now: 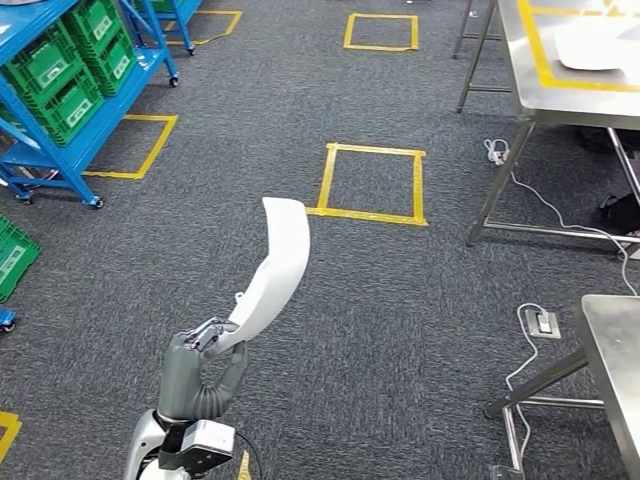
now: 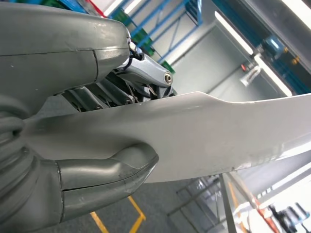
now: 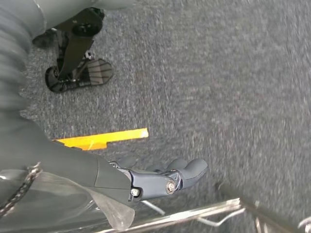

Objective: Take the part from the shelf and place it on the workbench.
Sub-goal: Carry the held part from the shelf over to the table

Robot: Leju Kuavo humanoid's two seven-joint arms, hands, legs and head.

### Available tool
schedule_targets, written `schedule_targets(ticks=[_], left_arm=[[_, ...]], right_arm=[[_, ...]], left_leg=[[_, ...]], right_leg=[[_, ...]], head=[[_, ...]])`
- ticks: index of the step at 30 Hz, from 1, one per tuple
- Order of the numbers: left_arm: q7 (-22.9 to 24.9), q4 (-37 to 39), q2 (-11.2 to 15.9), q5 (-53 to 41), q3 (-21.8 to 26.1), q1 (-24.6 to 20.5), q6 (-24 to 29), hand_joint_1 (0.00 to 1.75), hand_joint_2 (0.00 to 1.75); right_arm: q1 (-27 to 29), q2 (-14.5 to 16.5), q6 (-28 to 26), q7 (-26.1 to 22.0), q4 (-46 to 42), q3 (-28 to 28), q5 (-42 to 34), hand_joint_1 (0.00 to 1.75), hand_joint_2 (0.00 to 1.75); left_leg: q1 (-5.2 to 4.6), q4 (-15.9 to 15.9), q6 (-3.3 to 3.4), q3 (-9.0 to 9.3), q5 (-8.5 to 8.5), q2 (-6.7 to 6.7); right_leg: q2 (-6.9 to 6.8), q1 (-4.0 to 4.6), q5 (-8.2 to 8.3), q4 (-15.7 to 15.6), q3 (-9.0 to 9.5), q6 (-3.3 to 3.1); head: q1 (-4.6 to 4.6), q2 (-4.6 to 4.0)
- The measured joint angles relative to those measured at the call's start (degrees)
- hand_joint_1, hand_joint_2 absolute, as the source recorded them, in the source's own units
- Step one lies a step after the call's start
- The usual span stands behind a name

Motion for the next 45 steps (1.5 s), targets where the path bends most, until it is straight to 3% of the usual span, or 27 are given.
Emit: schedule_targets(ticks=[2, 3, 4, 5, 7, 9, 11, 12, 14, 16, 17, 18, 19, 20, 22, 24, 27, 29, 31, 33, 34, 35, 38, 40, 41, 43, 45], left_arm=[[-0.01, 0.05, 0.11, -0.02, 0.02, 0.11, 0.0, 1.75, 1.75], [-0.01, 0.09, 0.15, -0.02, 0.03, 0.13, 0.0, 1.75, 1.75], [-0.01, 0.13, 0.16, -0.02, 0.04, 0.12, 0.0, 1.75, 1.75], [-0.01, 0.15, 0.16, -0.01, 0.06, 0.11, 0.0, 1.75, 1.75], [-0.01, 0.16, 0.15, -0.01, 0.08, 0.09, 0.0, 1.75, 1.75], [-0.01, 0.17, 0.14, -0.02, 0.08, 0.07, 0.01, 1.75, 1.75], [-0.01, 0.18, 0.09, -0.03, 0.07, 0.02, 0.01, 1.75, 1.75], [-0.01, 0.18, 0.04, -0.03, 0.05, 0.0, -0.01, 1.75, 1.75], [-0.01, 0.19, -0.13, -0.03, 0.03, -0.03, 0.0, 1.75, 1.75], [-0.01, 0.22, -0.24, -0.03, 0.06, 0.05, 0.0, 1.75, 1.75], [-0.01, 0.25, -0.24, -0.03, 0.08, 0.09, -0.01, 1.75, 1.75], [-0.01, 0.27, -0.23, -0.03, 0.09, 0.12, -0.01, 1.75, 1.75], [-0.01, 0.3, -0.23, -0.03, 0.1, 0.12, 0.0, 1.75, 1.75], [-0.01, 0.31, -0.24, -0.03, 0.1, 0.12, 0.01, 1.75, 1.75], [-0.01, 0.31, -0.26, -0.03, 0.1, 0.1, 0.02, 1.75, 1.75], [-0.01, 0.31, -0.27, -0.03, 0.12, 0.06, 0.06, 1.75, 1.75], [-0.01, 0.31, -0.3, -0.05, 0.11, -0.04, 0.09, 1.75, 1.75], [-0.01, 0.31, -0.3, -0.12, 0.1, -0.09, 0.13, 1.75, 1.75], [0.01, 0.36, -0.21, -0.51, 0.13, -0.01, 0.22, 1.75, 1.75], [0.16, 0.47, -0.1, -1.19, 0.16, -0.02, 0.18, 1.75, 1.75], [0.31, 0.5, -0.05, -1.56, 0.2, -0.16, 0.0, 1.75, 1.75], [0.48, 0.53, 0.0, -1.87, 0.26, -0.4, -0.27, 1.75, 1.75], [0.97, 0.54, 0.11, -2.35, 0.58, -1.68, -1.61, 1.75, 1.75], [1.33, 0.56, 0.12, -2.16, 0.91, -2.69, -2.62, 1.75, 1.75], [1.48, 0.57, 0.1, -1.97, 1.09, -3.22, -3.04, 1.75, 1.75], [1.76, 0.59, 0.04, -1.57, 1.39, -4.29, -3.74, 1.75, 1.75], [1.89, 0.64, -0.07, -1.24, 1.64, -5.11, -4.38, 1.75, 1.75]], right_arm=[[-0.05, 0.01, 0.0, 0.0, -0.03, 0.01, 0.03, 0.0, 1.75], [0.0, 0.01, 0.0, 0.01, -0.03, 0.01, 0.04, 0.0, 1.75], [0.06, 0.01, 0.0, 0.01, -0.04, 0.01, 0.04, 0.0, 1.75], [0.09, 0.01, 0.01, 0.02, -0.04, 0.01, 0.04, 0.0, 1.75], [0.07, 0.1, 0.02, 0.02, -0.04, 0.01, 0.05, 0.0, 1.75], [0.0, 0.22, 0.02, 0.02, -0.05, 0.01, 0.06, 0.0, 1.75], [0.17, 0.24, 0.03, 0.02, -0.08, 0.01, 0.05, 0.0, 1.75], [0.33, 0.22, 0.03, 0.01, -0.1, 0.01, 0.06, 0.0, 1.75], [0.41, 0.18, 0.02, 0.01, -0.14, 0.01, 0.08, 0.0, 1.75], [0.26, 0.16, 0.04, 0.02, -0.15, 0.02, 0.12, 0.0, 1.75], [0.22, 0.16, 0.05, 0.02, -0.15, 0.02, 0.14, 0.0, 1.75], [0.24, 0.16, 0.07, 0.02, -0.15, 0.02, 0.16, 0.0, 1.75], [0.31, 0.16, 0.08, 0.02, -0.15, 0.02, 0.19, 0.0, 1.75], [0.38, 0.16, 0.08, 0.02, -0.16, 0.01, 0.2, 0.0, 1.75], [0.36, 0.16, 0.07, 0.03, -0.23, 0.0, 0.22, 0.0, 1.75], [0.1, 0.17, 0.07, 0.04, -0.3, 0.01, 0.25, 0.0, 1.75], [0.15, 0.17, 0.05, 0.04, -0.33, 0.01, 0.28, 0.0, 1.75], [0.22, 0.18, 0.04, 0.05, -0.36, 0.0, 0.29, 0.0, 1.75], [0.04, 0.2, 0.05, 0.13, -0.37, 0.0, 0.37, 0.0, 1.75], [-0.07, 0.2, 0.1, 0.27, -0.37, 0.01, 0.59, 0.0, 1.75], [-0.05, 0.19, 0.16, 0.36, -0.37, 0.02, 0.77, 0.0, 1.75], [-0.03, 0.19, 0.22, 0.49, -0.37, 0.04, 1.01, 0.0, 1.75], [-0.1, 0.2, 0.44, 0.92, -0.29, 0.22, 2.02, 0.0, 1.75], [-0.11, 0.05, 0.7, 1.13, -0.12, 0.4, 2.64, 0.0, 1.75], [0.03, -0.1, 0.87, 1.19, -0.01, 0.49, 2.85, 0.0, 1.75], [0.5, -0.61, 1.1, 1.38, 0.3, 0.62, 3.27, 0.0, 1.75], [0.62, -1.06, 1.14, 1.73, 0.74, 0.72, 3.7, 0.0, 1.75]], left_leg=[[0.01, 7.76, 0.08, -3.36, -3.52, -0.95], [-0.01, 9.59, 0.23, -4.15, -3.79, -1.02], [-0.03, 9.08, 0.48, -3.85, -2.83, -1.11], [-0.08, 6.46, 0.83, -2.57, -0.99, -1.39], [-0.15, -1.51, 1.81, 1.25, 2.91, -3.49], [-0.22, -6.25, 2.25, 3.35, 4.17, -5.27], [-0.27, -7.15, 2.26, 3.53, 4.19, -4.83], [-0.18, -7.43, 2.4, 3.56, 4.46, -4.25], [0.14, -8.08, 2.78, 3.59, 5.01, -2.89], [0.15, -8.23, 2.99, 3.44, 5.17, -1.4], [0.12, -8.21, 3.0, 3.36, 5.17, -0.64], [0.1, -8.19, 2.97, 3.33, 5.15, 0.1], [0.11, -8.17, 2.91, 3.33, 5.11, 0.78], [0.14, -8.15, 2.78, 3.39, 5.03, 1.37], [0.07, -8.0, 2.27, 3.61, 4.7, 2.5], [-0.24, -7.77, 1.65, 3.75, 4.39, 3.43], [-0.29, -7.62, 0.7, 3.92, 4.04, 4.2], [-0.02, -5.3, 0.09, 3.12, 2.19, 2.28], [0.1, 1.25, -0.14, 0.22, -1.36, -0.13], [0.07, 7.88, -0.07, -3.07, -3.61, -0.79], [0.06, 8.77, 0.09, -3.73, -3.12, -0.9], [0.04, 7.54, 0.36, -3.43, -1.55, -1.08], [-0.06, -2.75, 1.74, 0.63, 4.6, -3.68], [-0.14, -6.12, 2.1, 1.91, 5.27, -5.02], [-0.18, -6.56, 2.09, 1.97, 5.21, -4.8], [-0.01, -7.33, 2.31, 2.13, 5.5, -3.92], [0.27, -8.03, 2.67, 2.35, 5.91, -2.65]], right_leg=[[1.31, 0.2, 0.18, 0.02, -0.25, -0.35], [2.01, 0.33, 0.27, 0.03, -0.32, -0.42], [2.75, 0.46, 0.37, 0.04, -0.36, -0.44], [3.49, 0.58, 0.46, 0.05, -0.36, -0.4], [4.89, 0.81, 0.67, 0.15, -0.44, -0.16], [6.04, 0.83, 0.94, 0.31, -0.87, 0.32], [7.06, 0.68, 1.33, 0.24, -1.46, 1.0], [6.92, 0.67, 1.26, 0.35, -1.81, 1.31], [4.8, 0.78, -0.6, 2.97, -3.44, 1.88], [1.99, 0.56, -4.48, 10.04, -6.68, 2.47], [1.37, 0.39, -6.09, 13.77, -8.32, 2.76], [1.07, 0.22, -6.77, 16.14, -9.26, 3.01], [0.84, 0.06, -6.38, 16.38, -9.1, 3.22], [0.52, -0.09, -4.96, 14.07, -7.64, 3.36], [-1.4, -0.11, -1.74, 5.81, -2.69, 3.45], [-2.77, 0.12, -0.65, 0.62, 0.31, 2.77], [-1.66, 0.28, -0.79, 0.19, 0.3, 1.33], [-0.67, 0.14, -0.59, 0.04, 0.3, 0.51], [0.43, 0.12, -0.47, -0.02, 0.29, -0.06], [1.7, 0.3, -0.44, 0.0, 0.31, -0.26], [2.42, 0.42, -0.44, 0.02, 0.37, -0.28], [3.14, 0.54, -0.44, 0.03, 0.46, -0.28], [5.19, 0.79, -0.43, 0.14, 0.63, -0.15], [6.17, 0.68, -0.26, 0.28, 0.13, 0.31], [6.62, 0.58, -0.11, 0.26, -0.15, 0.67], [5.97, 0.5, -0.27, 0.5, -0.81, 1.34], [3.29, 0.52, -2.46, 3.94, -2.75, 1.94]], head=[[-0.02, 0.0], [-0.02, 0.0], [-0.01, 0.0], [-0.02, 0.0], [0.01, 0.0], [0.03, 0.0], [0.01, 0.0], [0.03, 0.0], [0.45, 0.0], [0.81, 0.0], [0.8, 0.0], [0.78, 0.0], [0.79, 0.0], [0.8, 0.0], [0.85, 0.0], [0.77, 0.0], [0.7, 0.0], [0.57, 0.0], [0.38, 0.0], [0.38, 0.0], [0.39, 0.0], [0.39, 0.0], [0.46, 0.0], [0.45, 0.0], [0.37, 0.0], [0.36, 0.0], [0.66, 0.0]])
